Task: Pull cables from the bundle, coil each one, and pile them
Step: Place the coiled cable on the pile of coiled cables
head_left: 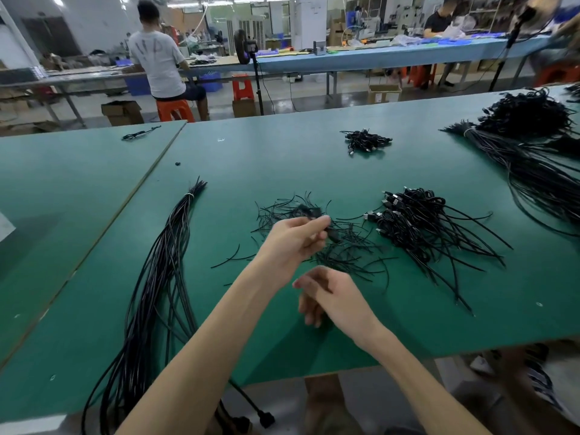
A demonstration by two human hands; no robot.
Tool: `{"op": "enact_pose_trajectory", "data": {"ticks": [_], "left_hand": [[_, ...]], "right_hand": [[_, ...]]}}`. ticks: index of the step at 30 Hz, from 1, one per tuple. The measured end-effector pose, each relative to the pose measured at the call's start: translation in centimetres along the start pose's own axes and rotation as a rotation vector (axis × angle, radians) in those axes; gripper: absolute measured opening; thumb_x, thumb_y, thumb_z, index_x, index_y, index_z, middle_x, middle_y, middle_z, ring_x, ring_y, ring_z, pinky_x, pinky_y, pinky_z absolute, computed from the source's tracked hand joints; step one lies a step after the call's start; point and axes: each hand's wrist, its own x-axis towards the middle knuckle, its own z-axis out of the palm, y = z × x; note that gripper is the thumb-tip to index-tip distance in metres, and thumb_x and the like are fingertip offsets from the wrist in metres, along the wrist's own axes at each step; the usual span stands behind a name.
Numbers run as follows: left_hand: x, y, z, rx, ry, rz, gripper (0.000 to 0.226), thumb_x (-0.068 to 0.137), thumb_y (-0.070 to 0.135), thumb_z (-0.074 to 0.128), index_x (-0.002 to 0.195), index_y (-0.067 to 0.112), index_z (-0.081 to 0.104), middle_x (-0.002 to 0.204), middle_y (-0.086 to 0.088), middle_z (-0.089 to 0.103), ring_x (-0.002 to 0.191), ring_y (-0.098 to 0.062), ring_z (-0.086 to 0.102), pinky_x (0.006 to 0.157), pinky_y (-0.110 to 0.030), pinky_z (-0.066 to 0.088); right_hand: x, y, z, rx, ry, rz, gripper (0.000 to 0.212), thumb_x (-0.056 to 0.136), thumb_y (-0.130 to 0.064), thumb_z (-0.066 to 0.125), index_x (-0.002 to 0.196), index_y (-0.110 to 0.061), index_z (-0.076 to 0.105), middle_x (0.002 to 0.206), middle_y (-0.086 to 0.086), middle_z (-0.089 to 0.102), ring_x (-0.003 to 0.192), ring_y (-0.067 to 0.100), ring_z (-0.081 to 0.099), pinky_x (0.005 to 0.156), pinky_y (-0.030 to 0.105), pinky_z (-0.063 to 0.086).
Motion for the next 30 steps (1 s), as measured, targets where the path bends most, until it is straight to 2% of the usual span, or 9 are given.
{"op": "enact_pose_trajectory", "data": {"ticks": [6,10,12,15,19,24,26,28,30], "left_hand": [[4.9,-0.3,7.2,0.214,-0.063,-0.114,0.035,0.094,0.011,0.074,0.116,-0.014,0.064,0.076,-0.01,0.069,0.059,-0.01,0.066,0.069,-0.023,0.062],[7.2,-1.7,11.1,0.279,-0.075,-0.124,0.029,0.096,0.002,0.069,0.114,-0.019,0.06,0.086,-0.021,0.07,0.055,-0.011,0.069,0.066,-0.025,0.062],[7.6,-2.7,12.3,0.276,-0.061,-0.104,0.02,0.097,-0.004,0.064,0.111,-0.016,0.059,0.104,-0.029,0.072,0.075,-0.021,0.075,0.081,-0.032,0.064],[7.9,-4.0,13.2,0.324,-0.017,-0.028,0.029,0.098,-0.008,0.055,0.126,-0.014,0.057,0.124,-0.028,0.066,0.094,-0.024,0.074,0.094,-0.038,0.06],[8.1,-4.8,13.2,0.483,-0.072,0.033,0.029,0.098,-0.003,0.057,0.125,-0.002,0.066,0.126,-0.014,0.068,0.113,-0.021,0.07,0.105,-0.038,0.053],[7.6,-4.9,12.8,0.594,-0.282,-0.036,0.052,0.098,-0.004,0.054,0.15,0.003,0.048,0.15,-0.011,0.054,0.14,-0.018,0.05,0.119,-0.034,0.038],[7.1,-4.5,12.2,0.566,-0.341,-0.055,0.057,0.098,-0.005,0.053,0.153,0.003,0.042,0.154,-0.013,0.049,0.143,-0.018,0.047,0.119,-0.035,0.039],[6.6,-3.7,10.9,0.478,-0.342,-0.034,0.055,0.098,-0.007,0.054,0.152,0.001,0.044,0.153,-0.013,0.051,0.139,-0.017,0.052,0.114,-0.031,0.044],[6.0,-2.7,9.2,0.317,-0.314,0.021,0.047,0.098,-0.009,0.055,0.145,-0.002,0.052,0.145,-0.015,0.059,0.13,-0.019,0.061,0.107,-0.027,0.05]], "right_hand": [[0.0,0.1,0.4,-0.172,0.004,-0.025,0.016,0.1,-0.001,0.05,0.089,0.003,0.062,0.066,0.008,0.069,0.051,0.02,0.061,0.048,0.033,0.05],[-0.3,-0.2,0.7,-0.096,0.015,-0.003,0.031,0.087,0.006,0.051,0.07,-0.015,0.066,0.065,0.022,0.057,0.055,0.034,0.05,0.059,0.049,0.046],[-0.1,0.1,0.6,0.185,0.004,0.032,0.005,0.091,0.004,0.056,0.087,0.007,0.058,0.083,0.02,0.05,0.067,0.033,0.044,0.065,0.044,0.044],[0.5,0.7,0.2,0.295,-0.056,0.076,0.013,0.102,0.011,0.043,0.109,0.019,0.052,0.08,0.016,0.055,0.063,0.016,0.054,0.059,0.022,0.048],[0.7,0.9,0.1,0.052,-0.131,0.049,0.014,0.102,0.012,0.045,0.104,0.004,0.057,0.067,-0.013,0.066,0.059,-0.002,0.057,0.057,0.014,0.046],[0.4,0.3,0.1,-0.231,-0.08,0.137,0.019,0.103,0.007,0.044,0.117,0.012,0.055,0.092,0.018,0.06,0.066,0.002,0.048,0.061,0.009,0.042],[0.1,0.2,0.0,-0.471,-0.052,0.134,0.012,0.098,0.001,0.056,0.104,-0.006,0.065,0.093,0.008,0.064,0.069,-0.005,0.042,0.065,0.007,0.041],[-0.1,0.0,0.3,-0.567,-0.03,0.103,0.029,0.095,-0.001,0.058,0.078,-0.024,0.054,0.076,-0.004,0.058,0.066,0.005,0.048,0.071,0.022,0.048],[-0.1,-0.1,0.6,-0.463,-0.042,0.1,0.028,0.092,-0.001,0.056,0.071,-0.019,0.057,0.066,-0.001,0.062,0.061,0.014,0.057,0.064,0.037,0.051]]}}
